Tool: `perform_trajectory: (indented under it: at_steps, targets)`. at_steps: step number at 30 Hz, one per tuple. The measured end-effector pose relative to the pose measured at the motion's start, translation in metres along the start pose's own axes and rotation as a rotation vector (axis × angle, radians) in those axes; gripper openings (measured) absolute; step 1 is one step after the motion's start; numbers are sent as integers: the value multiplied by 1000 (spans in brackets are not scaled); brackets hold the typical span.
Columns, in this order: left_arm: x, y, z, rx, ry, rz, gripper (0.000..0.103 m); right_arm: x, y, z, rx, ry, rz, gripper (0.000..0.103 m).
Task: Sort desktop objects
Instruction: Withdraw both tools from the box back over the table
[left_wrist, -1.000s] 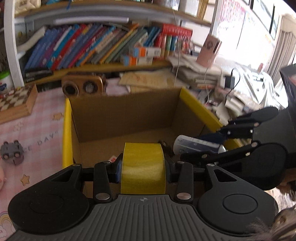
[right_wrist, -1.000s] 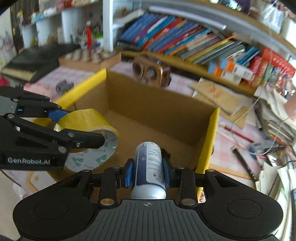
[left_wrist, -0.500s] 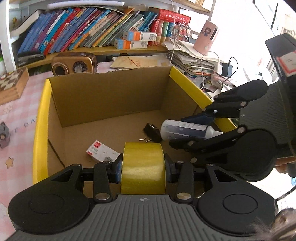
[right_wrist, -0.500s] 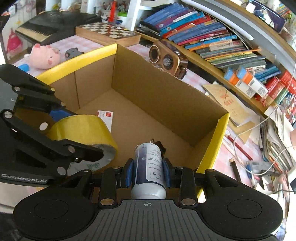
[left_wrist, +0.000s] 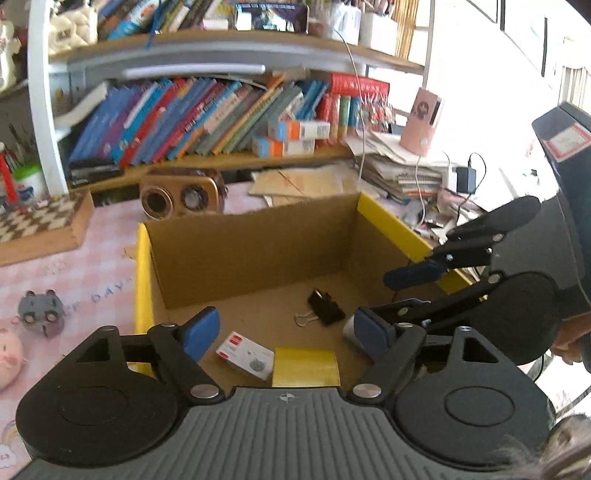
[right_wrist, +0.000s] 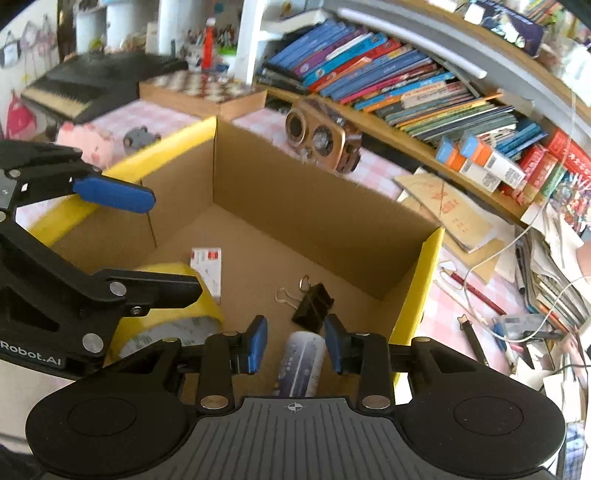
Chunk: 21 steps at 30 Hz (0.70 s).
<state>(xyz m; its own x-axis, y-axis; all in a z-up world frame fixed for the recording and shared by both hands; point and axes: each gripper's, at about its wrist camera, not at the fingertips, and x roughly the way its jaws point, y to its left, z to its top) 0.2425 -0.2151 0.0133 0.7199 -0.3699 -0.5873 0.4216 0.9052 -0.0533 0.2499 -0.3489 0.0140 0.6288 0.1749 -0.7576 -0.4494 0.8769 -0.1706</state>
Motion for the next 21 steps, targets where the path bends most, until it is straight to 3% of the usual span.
perform_trajectory:
  at_steps: [7,12,14,18,21]
  targets:
    - [-36,4,2,-34,-62,28,87,-38,3,-3,126,-130,-63,35]
    - [-66,15,-8,-100,-95,49,90,-69,-1,-14,287,-228,-110,35]
    - [-76,19,-14,-123,-106,57,93,-77,-1,-20,328,-248,-123,41]
    - [-93,22,-27,-138,-118,59,101,-91,7,-32,365,-268,-150,42]
    - [-104,23,-36,-143,-119,63,103,-99,16,-42,390,-272,-176,53]
